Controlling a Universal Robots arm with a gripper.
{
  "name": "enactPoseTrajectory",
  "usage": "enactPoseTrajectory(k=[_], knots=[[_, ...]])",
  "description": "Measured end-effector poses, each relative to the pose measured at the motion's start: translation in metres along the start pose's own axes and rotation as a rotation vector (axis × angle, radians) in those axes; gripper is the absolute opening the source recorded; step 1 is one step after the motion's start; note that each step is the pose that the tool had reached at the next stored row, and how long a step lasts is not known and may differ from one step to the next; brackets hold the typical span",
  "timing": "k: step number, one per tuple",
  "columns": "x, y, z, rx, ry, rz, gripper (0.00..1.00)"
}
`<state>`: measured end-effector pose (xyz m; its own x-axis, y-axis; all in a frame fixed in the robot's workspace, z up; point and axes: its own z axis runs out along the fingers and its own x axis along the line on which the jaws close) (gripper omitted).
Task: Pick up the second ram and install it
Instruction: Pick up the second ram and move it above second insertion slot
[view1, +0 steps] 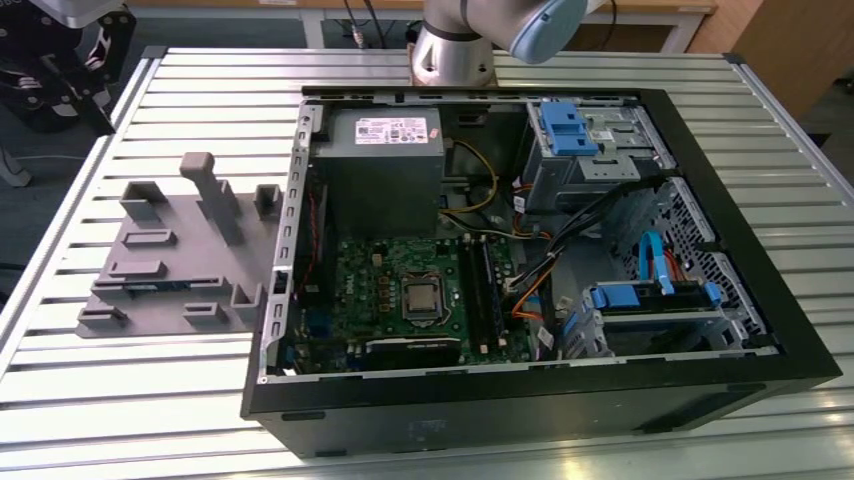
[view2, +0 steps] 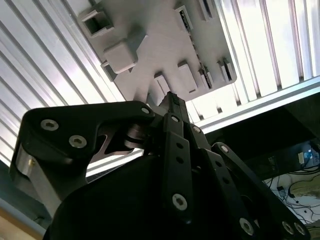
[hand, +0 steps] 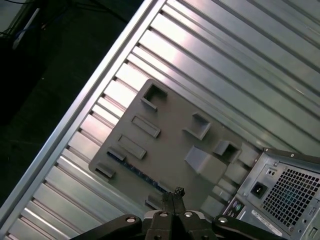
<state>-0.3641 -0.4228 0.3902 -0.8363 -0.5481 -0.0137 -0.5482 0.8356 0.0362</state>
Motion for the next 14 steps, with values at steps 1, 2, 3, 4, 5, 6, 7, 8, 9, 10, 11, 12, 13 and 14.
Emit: enactPoseTrajectory(k=[1,2,3,4,5,6,7,8,9,10,11,12,13,14], knots=[[0.0,0.0,0.0,0.0,0.0002,-0.005,0.11],[0.0001,0.0,0.0,-0.0001,0.0003,-0.009,0.11],[0.0001,0.0,0.0,-0.0002,0.0006,-0.014,0.11],[0.0001,0.0,0.0,-0.0003,0.0008,-0.019,0.11],[0.0001,0.0,0.0,-0.0003,0.0009,-0.024,0.11],[0.0001,0.0,0.0,-0.0004,0.001,-0.028,0.11],[0.0001,0.0,0.0,-0.0004,0.0011,-0.032,0.11],[0.0001,0.0,0.0,-0.0005,0.0013,-0.037,0.11],[0.0001,0.0,0.0,-0.0006,0.0014,-0.041,0.11],[0.0001,0.0,0.0,-0.0006,0.0016,-0.046,0.11],[0.0001,0.0,0.0,-0.0007,0.0018,-0.05,0.11],[0.0001,0.0,0.0,-0.0007,0.0019,-0.054,0.11],[0.0001,0.0,0.0,-0.0008,0.0021,-0.057,0.11],[0.0001,0.0,0.0,-0.0008,0.0022,-0.061,0.11]])
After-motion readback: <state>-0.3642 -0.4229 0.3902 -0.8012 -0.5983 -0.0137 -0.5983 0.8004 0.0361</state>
